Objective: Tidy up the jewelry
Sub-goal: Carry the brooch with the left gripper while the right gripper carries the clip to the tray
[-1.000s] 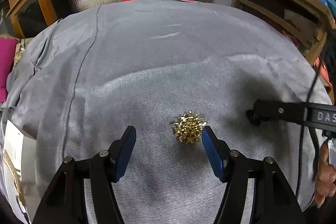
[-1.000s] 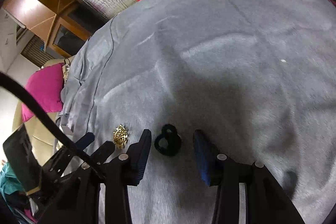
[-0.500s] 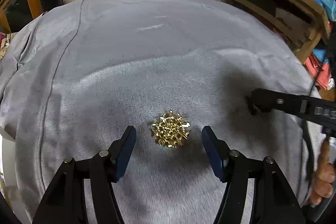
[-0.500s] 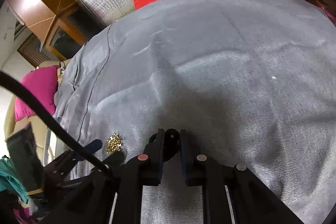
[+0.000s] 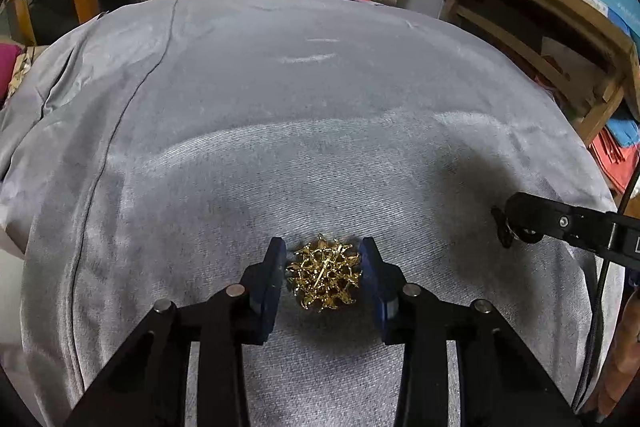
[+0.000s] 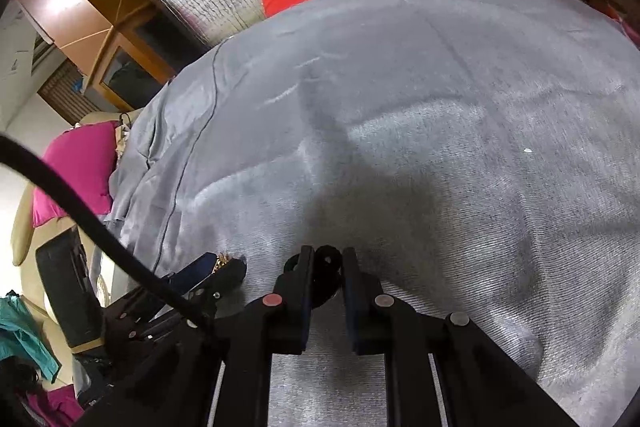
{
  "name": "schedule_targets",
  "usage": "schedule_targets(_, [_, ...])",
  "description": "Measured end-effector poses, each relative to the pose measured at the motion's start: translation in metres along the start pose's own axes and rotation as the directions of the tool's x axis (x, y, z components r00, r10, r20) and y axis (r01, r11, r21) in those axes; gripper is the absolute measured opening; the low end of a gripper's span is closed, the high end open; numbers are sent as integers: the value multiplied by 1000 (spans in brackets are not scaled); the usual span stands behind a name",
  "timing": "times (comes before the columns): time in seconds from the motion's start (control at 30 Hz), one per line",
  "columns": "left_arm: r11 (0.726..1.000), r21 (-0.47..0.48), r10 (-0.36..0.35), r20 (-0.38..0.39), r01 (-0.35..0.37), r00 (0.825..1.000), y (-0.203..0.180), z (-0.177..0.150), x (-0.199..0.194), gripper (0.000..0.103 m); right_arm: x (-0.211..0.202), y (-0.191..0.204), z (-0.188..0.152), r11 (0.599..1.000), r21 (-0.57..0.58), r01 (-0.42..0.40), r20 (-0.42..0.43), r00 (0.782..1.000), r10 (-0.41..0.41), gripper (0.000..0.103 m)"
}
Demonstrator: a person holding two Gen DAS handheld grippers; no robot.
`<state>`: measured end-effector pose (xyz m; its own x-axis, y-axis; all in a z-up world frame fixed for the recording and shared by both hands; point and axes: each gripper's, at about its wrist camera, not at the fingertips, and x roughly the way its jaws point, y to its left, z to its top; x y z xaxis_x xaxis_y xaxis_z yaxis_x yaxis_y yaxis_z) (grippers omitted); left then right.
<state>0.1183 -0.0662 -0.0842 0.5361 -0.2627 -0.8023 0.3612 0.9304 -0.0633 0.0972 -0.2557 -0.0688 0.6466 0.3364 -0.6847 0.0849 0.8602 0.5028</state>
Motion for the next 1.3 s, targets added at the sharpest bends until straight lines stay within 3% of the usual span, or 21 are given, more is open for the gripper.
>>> schedule_targets(0.6, [986,-40,165,104,-161,981,28,-14,-68,39,-7,60,-10,991,-114,-67,46,996,73,15])
schedule_targets(1.0, [968,-110,243,196,-225,950,80,-39,-134,39,-5,128,-32,971,-199,-135,40,988,146,15])
schedule_targets(1.3, [935,-222,326,233,-276,916,144,-71,-188,39,4,203,-60,926,-310,-216,-4,974,226,15])
